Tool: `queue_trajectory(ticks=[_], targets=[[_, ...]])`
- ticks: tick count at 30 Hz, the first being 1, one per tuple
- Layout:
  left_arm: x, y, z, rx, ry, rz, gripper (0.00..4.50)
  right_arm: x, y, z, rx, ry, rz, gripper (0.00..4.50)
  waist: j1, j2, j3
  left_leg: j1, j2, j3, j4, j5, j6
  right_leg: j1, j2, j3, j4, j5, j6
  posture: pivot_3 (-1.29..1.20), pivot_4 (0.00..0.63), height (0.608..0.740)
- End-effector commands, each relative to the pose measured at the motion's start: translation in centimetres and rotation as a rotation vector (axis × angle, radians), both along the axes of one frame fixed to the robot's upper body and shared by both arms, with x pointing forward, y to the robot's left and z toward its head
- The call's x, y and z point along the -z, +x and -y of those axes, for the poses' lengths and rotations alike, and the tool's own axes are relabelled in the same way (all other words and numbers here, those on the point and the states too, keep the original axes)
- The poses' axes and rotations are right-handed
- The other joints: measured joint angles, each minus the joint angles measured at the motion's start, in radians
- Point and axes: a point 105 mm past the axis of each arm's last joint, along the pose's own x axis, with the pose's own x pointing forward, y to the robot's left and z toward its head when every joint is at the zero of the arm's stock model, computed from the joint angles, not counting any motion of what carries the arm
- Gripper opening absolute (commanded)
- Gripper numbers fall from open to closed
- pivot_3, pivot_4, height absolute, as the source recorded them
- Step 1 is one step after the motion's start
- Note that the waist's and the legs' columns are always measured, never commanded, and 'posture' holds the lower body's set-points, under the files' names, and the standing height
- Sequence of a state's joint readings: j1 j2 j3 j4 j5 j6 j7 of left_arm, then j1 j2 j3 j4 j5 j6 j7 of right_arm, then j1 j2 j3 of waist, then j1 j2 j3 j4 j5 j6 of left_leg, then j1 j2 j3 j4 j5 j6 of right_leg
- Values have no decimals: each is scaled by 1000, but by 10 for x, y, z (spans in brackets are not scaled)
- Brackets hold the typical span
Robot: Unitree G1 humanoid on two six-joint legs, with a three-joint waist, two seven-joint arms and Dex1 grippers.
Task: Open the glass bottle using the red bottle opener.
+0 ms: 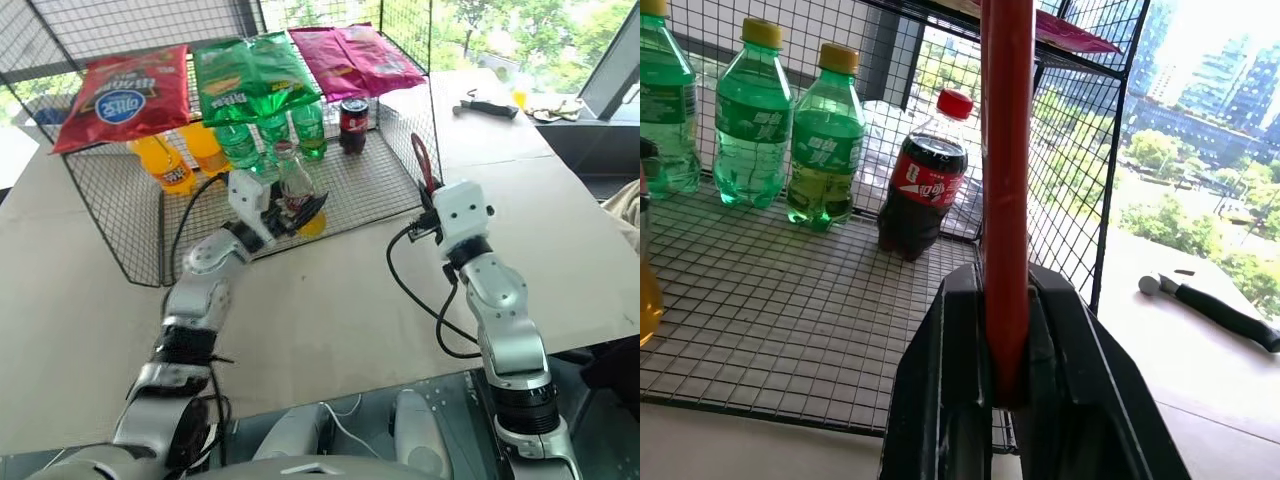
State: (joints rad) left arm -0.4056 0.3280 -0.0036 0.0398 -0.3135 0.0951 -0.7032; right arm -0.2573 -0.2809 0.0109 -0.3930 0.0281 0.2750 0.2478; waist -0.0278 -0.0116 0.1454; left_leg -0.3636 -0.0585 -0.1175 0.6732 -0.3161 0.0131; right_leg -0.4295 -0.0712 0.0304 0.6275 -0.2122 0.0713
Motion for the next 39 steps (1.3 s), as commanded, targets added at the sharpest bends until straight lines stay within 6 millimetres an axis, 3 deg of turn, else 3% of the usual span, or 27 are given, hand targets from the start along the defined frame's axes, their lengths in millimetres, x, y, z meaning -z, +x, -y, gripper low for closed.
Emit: queue_trajectory(ticks=[1, 6, 17, 18, 20, 28, 39], targets=[[-18, -38, 11, 164, 11, 26, 2749, -24, -4, 2, -14, 17, 86, 0, -4, 0, 0, 0, 1, 0, 0, 0, 0, 0, 0, 0, 0, 0, 0, 0, 150, 740], [-5, -54, 11, 204, 3, -29, 2749, -28, -5, -5, -38, 27, 90, 0, 1, 0, 0, 1, 1, 0, 0, 0, 0, 1, 0, 0, 0, 0, 0, 0, 150, 740], [15, -62, 15, 181, 33, 21, 2749, -26, -5, -9, -52, 25, 79, 0, 12, 0, 0, 1, 1, 1, 0, 0, 0, 0, 0, 0, 0, 0, 0, 0, 150, 740], [15, -62, 15, 181, 21, 16, 3786, -25, -4, -9, -53, 23, 78, 0, 12, 0, 0, 1, 1, 1, 0, 0, 0, 0, 0, 0, 0, 0, 0, 0, 150, 740], [15, -62, 14, 179, 14, 16, 4474, -25, -4, -10, -55, 23, 76, 0, 12, 0, 0, 1, 1, 1, 0, 0, 0, 0, 0, 0, 0, 0, 0, 0, 150, 740], [-5, -65, 9, 164, -52, 89, 4474, -22, -2, -13, -73, 16, 63, 0, 13, 0, 0, 1, 1, 1, 0, 0, 0, 1, 0, 0, 0, 0, -1, 0, 150, 740], [-25, -69, 18, 225, -113, 117, 4474, -17, 1, -17, -91, 5, 50, 0, 12, 0, 0, 1, 1, 2, 1, 0, 0, 1, 1, 0, 1, 1, -1, 0, 150, 740]])
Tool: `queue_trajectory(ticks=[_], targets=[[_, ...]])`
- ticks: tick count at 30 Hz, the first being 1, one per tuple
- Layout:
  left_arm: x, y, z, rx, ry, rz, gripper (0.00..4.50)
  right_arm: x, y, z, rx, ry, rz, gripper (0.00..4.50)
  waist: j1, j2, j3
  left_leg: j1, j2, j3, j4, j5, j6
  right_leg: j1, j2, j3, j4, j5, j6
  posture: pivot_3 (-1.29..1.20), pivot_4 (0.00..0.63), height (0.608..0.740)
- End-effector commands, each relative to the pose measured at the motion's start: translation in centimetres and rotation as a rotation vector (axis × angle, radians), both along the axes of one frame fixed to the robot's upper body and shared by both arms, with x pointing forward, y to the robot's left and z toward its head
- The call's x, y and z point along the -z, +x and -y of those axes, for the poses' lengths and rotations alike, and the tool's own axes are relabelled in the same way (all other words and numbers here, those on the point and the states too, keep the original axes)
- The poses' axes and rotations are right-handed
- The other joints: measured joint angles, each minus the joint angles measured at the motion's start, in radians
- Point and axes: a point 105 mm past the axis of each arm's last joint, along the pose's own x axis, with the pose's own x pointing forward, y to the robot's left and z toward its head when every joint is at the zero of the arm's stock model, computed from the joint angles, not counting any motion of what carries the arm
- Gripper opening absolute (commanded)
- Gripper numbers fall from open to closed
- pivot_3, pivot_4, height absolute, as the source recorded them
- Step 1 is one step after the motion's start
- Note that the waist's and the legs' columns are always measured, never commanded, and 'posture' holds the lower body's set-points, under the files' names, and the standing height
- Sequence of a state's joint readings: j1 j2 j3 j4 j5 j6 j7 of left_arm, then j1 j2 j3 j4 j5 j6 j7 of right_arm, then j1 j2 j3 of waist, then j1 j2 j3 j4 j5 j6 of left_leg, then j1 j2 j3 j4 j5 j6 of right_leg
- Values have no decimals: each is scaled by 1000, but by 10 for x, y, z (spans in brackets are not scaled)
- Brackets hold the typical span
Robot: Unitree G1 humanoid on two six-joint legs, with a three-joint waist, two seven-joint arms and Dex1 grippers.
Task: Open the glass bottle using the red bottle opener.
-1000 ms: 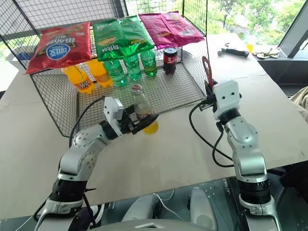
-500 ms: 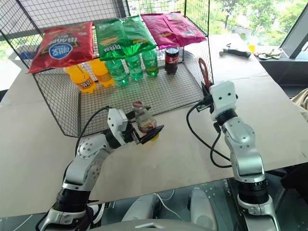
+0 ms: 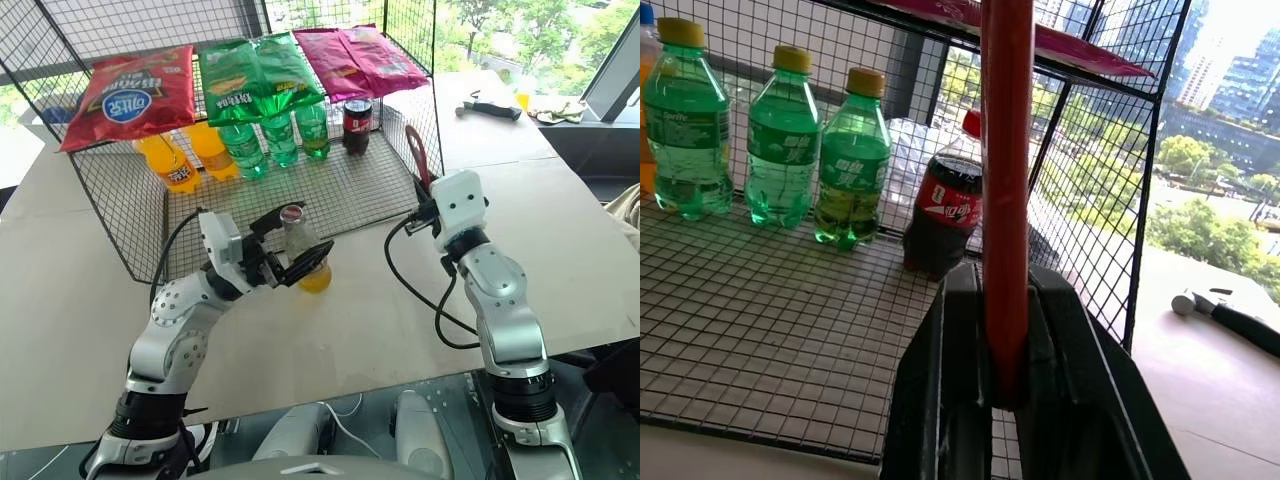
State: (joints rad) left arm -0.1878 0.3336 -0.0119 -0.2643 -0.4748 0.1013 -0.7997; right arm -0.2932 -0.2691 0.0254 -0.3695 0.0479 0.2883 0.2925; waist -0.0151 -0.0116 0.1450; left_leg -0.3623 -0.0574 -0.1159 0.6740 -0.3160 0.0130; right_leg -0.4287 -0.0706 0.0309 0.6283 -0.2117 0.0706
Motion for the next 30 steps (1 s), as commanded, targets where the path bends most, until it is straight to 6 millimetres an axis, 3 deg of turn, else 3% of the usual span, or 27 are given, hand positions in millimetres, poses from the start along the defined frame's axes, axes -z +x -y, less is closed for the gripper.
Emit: queue_trajectory(ticks=[1, 16, 19, 22, 24, 27, 30], targets=[[-15, -7, 5, 28, -3, 61, 4474, -16, -3, -5, -22, 2, 69, 0, 0, 0, 0, 0, 0, 0, 0, 0, 0, 0, 0, 0, 0, 0, 0, 0, 150, 740], [-4, -5, 0, 37, 38, 30, 4474, -15, -2, -5, -17, 4, 70, 0, 0, 0, 0, 0, 0, 0, 0, 0, 0, 0, 0, 0, 0, 0, 0, 0, 150, 740], [-2, -5, 0, 37, 39, 26, 3708, -15, -2, -5, -17, 2, 72, 0, 0, 0, 0, 0, 0, 0, 0, 0, 0, 0, 0, 0, 0, 0, 0, 0, 150, 740], [0, -4, -2, 32, 36, 15, 2333, -15, -3, -6, -21, 0, 73, 0, 0, 0, 0, 0, 0, 0, 0, 0, 0, 0, 0, 0, 0, 0, 0, 0, 150, 740], [4, -4, -3, 28, 40, 4, 1787, -15, -4, -8, -28, -6, 72, 0, 0, 0, -1, 0, 0, 0, 0, 0, 0, 0, 0, 0, 0, 0, 0, 0, 150, 740], [9, -4, -5, 25, 52, -5, 1750, -15, -5, -13, -46, -20, 73, 0, 0, 0, -1, 1, 0, 0, 0, 0, 0, 1, 0, 0, 0, 0, 0, 0, 150, 740], [11, -3, -6, 17, 68, -3, 1747, -14, -10, -34, -118, -68, 89, 0, -1, 0, -1, 1, 0, 0, 0, 0, 0, 1, 0, 0, 0, 0, 0, 0, 150, 740]])
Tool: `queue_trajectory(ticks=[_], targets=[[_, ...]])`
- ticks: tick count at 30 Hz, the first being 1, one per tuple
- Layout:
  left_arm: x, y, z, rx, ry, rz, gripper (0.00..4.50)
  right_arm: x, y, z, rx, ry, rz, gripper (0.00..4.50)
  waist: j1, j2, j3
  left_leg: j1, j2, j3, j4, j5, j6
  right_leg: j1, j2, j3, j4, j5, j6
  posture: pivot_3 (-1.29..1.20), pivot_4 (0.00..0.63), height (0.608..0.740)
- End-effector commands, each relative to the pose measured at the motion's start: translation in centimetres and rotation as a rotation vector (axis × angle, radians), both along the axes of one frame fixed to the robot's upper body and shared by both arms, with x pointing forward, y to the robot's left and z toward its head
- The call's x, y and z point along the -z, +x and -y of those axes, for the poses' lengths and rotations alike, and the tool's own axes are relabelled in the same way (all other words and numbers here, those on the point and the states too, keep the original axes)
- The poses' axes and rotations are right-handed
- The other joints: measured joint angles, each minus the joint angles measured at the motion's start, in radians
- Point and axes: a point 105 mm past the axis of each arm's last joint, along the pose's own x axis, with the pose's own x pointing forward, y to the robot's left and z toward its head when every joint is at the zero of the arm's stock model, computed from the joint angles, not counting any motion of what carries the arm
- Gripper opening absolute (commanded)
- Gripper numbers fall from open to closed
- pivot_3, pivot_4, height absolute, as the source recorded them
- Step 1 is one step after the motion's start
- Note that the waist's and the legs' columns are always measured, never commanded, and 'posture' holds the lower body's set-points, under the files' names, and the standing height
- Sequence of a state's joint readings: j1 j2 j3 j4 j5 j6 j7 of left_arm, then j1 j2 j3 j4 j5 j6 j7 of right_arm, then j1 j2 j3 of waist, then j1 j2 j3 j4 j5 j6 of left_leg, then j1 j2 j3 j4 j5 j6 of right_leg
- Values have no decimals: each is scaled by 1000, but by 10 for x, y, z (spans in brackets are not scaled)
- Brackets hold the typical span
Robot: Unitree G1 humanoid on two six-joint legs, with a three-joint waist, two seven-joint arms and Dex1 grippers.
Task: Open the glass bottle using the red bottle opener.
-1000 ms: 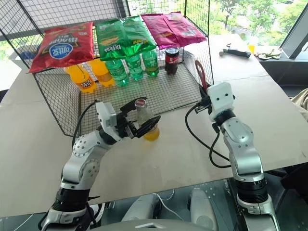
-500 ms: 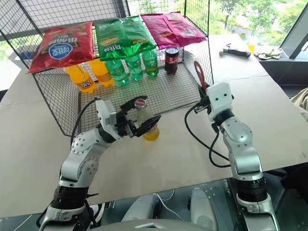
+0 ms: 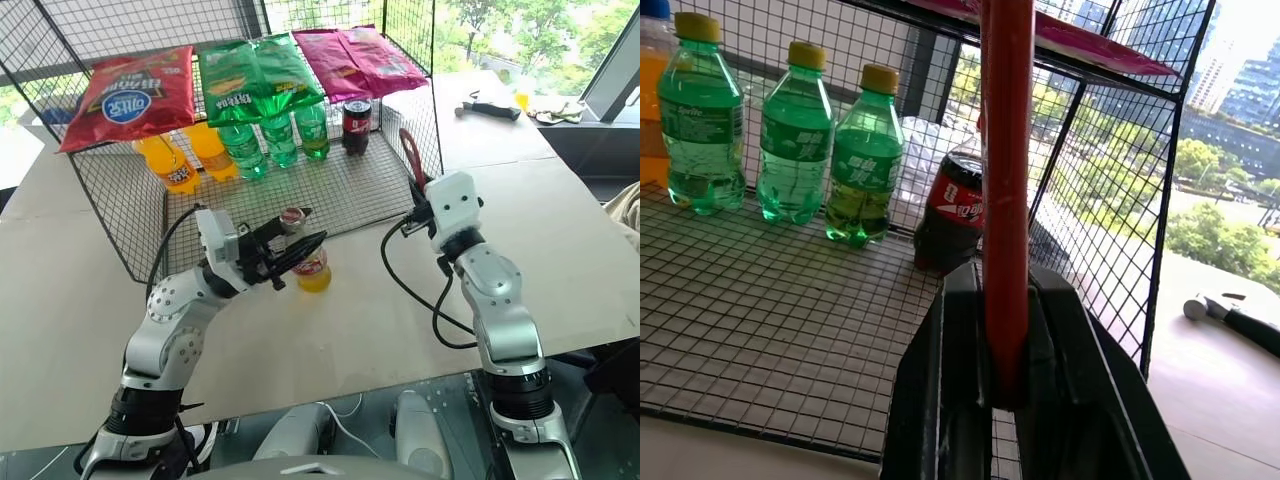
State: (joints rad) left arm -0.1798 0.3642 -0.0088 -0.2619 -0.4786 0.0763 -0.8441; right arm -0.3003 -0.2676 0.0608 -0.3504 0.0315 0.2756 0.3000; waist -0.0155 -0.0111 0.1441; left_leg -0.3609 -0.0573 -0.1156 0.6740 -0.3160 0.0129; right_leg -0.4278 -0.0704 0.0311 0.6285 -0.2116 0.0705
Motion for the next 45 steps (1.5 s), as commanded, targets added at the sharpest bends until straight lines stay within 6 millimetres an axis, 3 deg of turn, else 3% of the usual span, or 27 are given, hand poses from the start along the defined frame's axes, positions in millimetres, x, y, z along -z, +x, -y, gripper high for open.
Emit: queue_trajectory(ticks=[1, 6, 8, 21, 28, 45], targets=[[10, 1, -3, -14, 38, -24, 1747, -18, -13, -29, -107, -54, 99, 0, -1, 0, 0, 0, 0, 0, 0, 0, 0, 0, 0, 0, 0, 0, 0, 0, 150, 740], [12, 4, -4, -21, 51, -21, 1747, -3, -26, -65, -230, -216, 161, 0, -1, 0, -1, 1, 0, 0, 0, 0, 0, 0, 0, 0, 0, 0, 0, 0, 150, 740], [13, 4, -4, -23, 53, -21, 1747, -1, -28, -71, -246, -276, 208, 0, -1, 0, -1, 1, 0, 0, 0, 0, 0, 0, 0, 0, 0, 0, 0, 0, 150, 740], [16, 7, -5, -20, 63, -25, 1747, 20, -29, -87, -307, -538, 379, 0, -1, 0, -2, 3, -1, 0, 0, 0, -1, 2, 1, 0, 0, 0, -1, 0, 150, 740], [17, 6, -4, -14, 68, -30, 1747, 19, -27, -94, -294, -601, 486, 0, -2, 0, -2, 16, -1, 1, -2, 0, -1, 15, 1, 0, -1, 0, -1, 0, 150, 740], [19, 7, -5, -9, 67, -40, 1747, 50, -28, -108, -367, -571, 583, 0, -2, 1, -3, 17, 0, 1, -3, 1, -1, 15, 2, 1, -1, 0, -1, 0, 150, 740]])
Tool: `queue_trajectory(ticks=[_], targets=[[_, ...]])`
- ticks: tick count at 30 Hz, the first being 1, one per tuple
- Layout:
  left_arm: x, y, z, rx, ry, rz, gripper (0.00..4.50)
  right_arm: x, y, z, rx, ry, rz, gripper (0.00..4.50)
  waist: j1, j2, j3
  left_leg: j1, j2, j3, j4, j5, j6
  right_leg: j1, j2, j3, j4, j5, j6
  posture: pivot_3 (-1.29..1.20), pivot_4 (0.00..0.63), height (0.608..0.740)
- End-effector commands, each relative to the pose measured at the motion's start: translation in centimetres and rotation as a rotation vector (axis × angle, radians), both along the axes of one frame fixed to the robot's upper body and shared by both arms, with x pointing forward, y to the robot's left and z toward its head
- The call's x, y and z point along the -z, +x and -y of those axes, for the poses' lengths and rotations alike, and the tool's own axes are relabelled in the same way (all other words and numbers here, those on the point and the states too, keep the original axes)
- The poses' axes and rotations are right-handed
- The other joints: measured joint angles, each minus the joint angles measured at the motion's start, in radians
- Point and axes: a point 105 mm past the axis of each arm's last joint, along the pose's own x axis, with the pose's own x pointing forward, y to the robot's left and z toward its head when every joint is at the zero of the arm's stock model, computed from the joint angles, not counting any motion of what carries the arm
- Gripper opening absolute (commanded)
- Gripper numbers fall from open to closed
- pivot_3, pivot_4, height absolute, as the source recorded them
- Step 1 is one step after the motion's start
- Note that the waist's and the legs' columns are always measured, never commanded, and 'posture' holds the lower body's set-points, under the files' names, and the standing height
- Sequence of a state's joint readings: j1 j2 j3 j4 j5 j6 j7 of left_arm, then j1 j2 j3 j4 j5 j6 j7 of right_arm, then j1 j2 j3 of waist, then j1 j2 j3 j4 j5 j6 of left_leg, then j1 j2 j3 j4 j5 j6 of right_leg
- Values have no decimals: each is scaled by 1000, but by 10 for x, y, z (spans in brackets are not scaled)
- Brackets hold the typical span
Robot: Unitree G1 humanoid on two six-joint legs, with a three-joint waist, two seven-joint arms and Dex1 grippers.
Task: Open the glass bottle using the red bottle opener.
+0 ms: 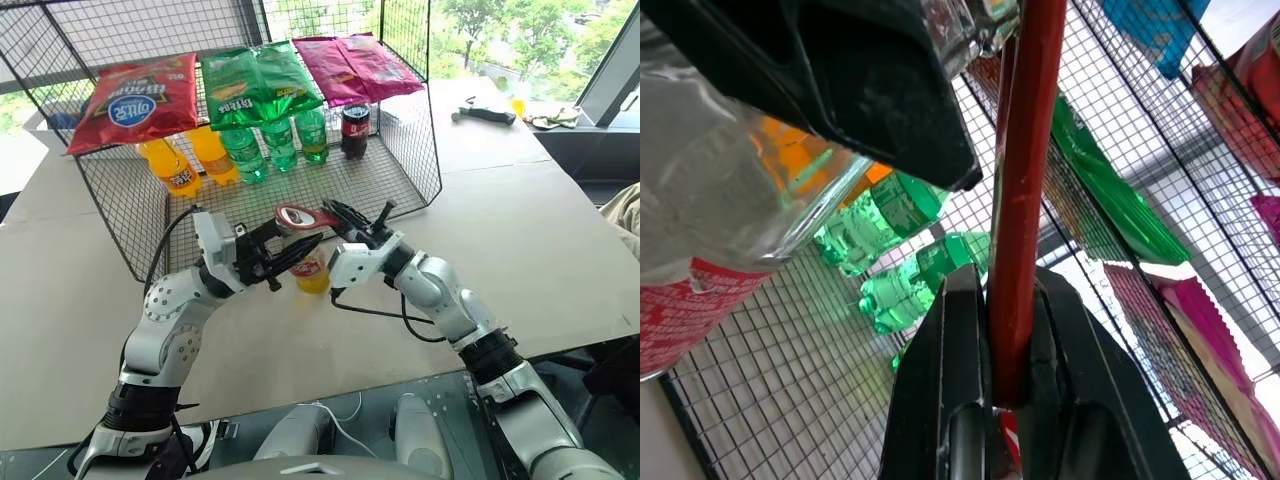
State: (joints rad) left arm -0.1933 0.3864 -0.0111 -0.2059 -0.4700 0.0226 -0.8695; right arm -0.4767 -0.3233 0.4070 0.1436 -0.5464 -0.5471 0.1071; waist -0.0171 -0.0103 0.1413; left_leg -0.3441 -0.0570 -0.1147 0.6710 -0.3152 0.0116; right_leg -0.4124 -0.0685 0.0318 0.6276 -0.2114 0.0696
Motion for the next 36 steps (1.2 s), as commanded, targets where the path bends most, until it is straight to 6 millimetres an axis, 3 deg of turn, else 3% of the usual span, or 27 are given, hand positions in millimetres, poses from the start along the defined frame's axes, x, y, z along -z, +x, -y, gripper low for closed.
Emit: queue_trajectory(ticks=[1, 9, 16, 25, 31, 36], targets=[[15, 3, 0, -8, 39, -58, 1747, 21, -11, -14, -67, -50, -20, 0, 0, 0, -1, 0, 0, 0, 0, 0, 0, 0, 0, 0, 0, 0, 0, 0, 150, 740], [16, 3, -1, -10, 40, -63, 1747, 33, -15, -17, -73, -45, -28, 0, 0, 3, -3, 0, 0, 0, 0, 0, 0, 0, 0, 1, 0, 0, 0, 0, 150, 740], [17, 3, -1, -9, 41, -67, 1747, 28, -13, -12, -63, -107, 94, 0, 0, 3, -3, 1, 0, 1, 0, 0, 0, 1, 0, 1, 0, 0, 0, 0, 150, 740], [17, 4, 0, -8, 40, -69, 1747, 2, 4, 6, -5, -162, 280, 0, 0, 3, -4, 1, 0, 1, -1, 0, 0, 1, 1, 2, 0, 0, 0, 0, 150, 740], [18, 4, 1, -2, 40, -72, 1747, -21, 10, 13, 14, -163, 351, 0, 0, 3, -4, 1, 0, 1, -1, 0, 0, 1, 1, 2, -1, 0, 0, 0, 150, 740], [18, 5, 2, 0, 40, -73, 1747, -28, 10, 14, 14, -165, 366, 0, -1, 3, -4, 1, 0, 1, -2, 0, 0, 0, 1, 3, -1, 0, 0, 0, 150, 740]])
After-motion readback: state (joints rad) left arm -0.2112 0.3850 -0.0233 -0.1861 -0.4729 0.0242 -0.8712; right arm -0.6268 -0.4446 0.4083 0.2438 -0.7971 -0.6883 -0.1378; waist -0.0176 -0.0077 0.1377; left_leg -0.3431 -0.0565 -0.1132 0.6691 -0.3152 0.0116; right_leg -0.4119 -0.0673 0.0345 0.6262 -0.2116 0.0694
